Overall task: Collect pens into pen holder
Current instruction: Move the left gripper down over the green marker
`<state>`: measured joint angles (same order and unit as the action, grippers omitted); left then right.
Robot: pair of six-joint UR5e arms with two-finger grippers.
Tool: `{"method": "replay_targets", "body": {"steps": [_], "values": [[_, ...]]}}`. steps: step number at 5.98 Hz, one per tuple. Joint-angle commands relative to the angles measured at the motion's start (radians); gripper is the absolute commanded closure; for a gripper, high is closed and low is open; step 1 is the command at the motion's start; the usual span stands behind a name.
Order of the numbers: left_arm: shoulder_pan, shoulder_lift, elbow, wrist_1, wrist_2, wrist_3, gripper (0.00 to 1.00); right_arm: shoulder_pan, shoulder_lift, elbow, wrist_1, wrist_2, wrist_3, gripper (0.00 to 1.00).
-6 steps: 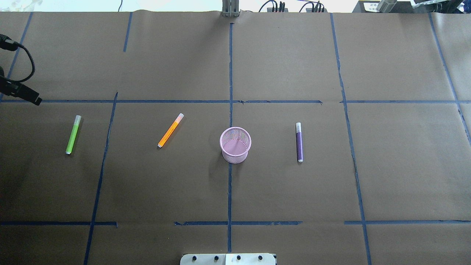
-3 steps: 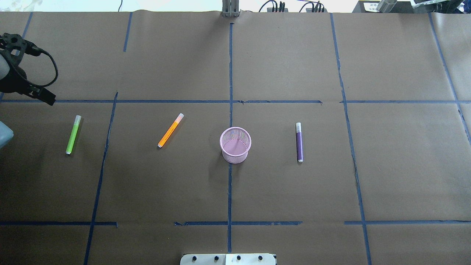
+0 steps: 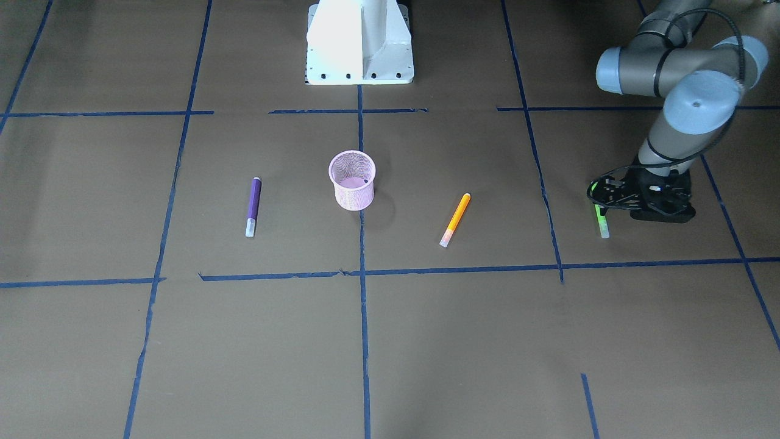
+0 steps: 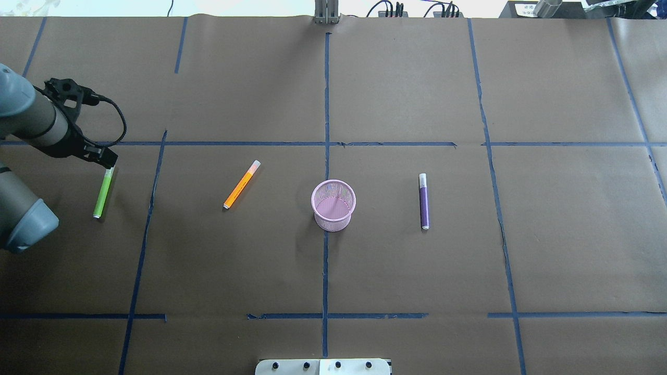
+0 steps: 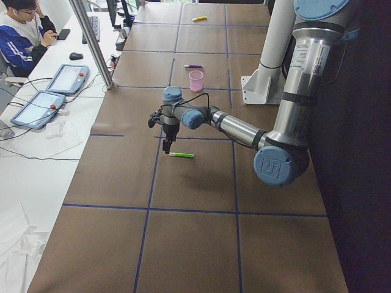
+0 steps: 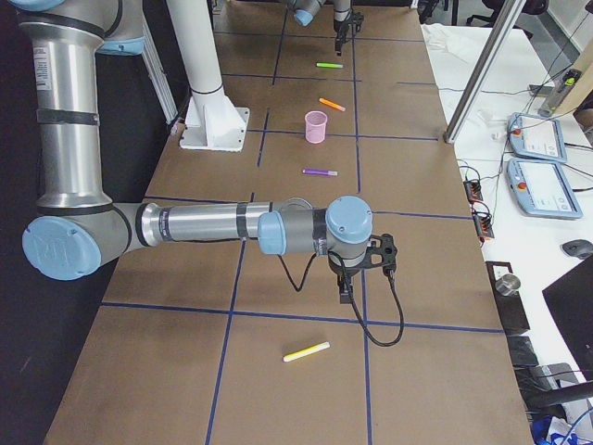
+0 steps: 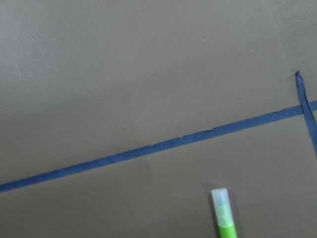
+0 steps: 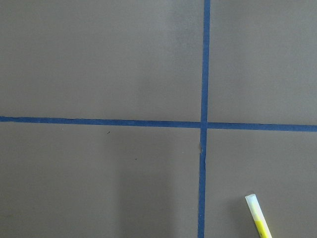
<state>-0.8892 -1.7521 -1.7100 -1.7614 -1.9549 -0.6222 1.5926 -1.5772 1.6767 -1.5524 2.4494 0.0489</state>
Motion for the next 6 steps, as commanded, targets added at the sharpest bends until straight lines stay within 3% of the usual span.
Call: {"method": "replay_targets", "body": {"steps": [1, 2, 4, 6], "values": [[0.016, 0.041, 0.07, -0.152, -0.086, -0.027, 0.0, -0.003, 0.0, 0.0, 0.0, 0.0, 0.0, 0.0], [0.016, 0.054, 0.151, -0.334, -0.09, -0.1, 0.01, -0.003, 0.0, 0.0, 0.0, 0.0, 0.0, 0.0], [0.021, 0.04, 0.184, -0.349, -0.096, -0.123, 0.0, -0.003, 0.0, 0.0, 0.0, 0.0, 0.0, 0.0], [-0.017, 0.031, 0.173, -0.31, -0.189, -0.123, 0.0, -0.003, 0.002, -0.002, 0.0, 0.002, 0.002, 0.0]]}}
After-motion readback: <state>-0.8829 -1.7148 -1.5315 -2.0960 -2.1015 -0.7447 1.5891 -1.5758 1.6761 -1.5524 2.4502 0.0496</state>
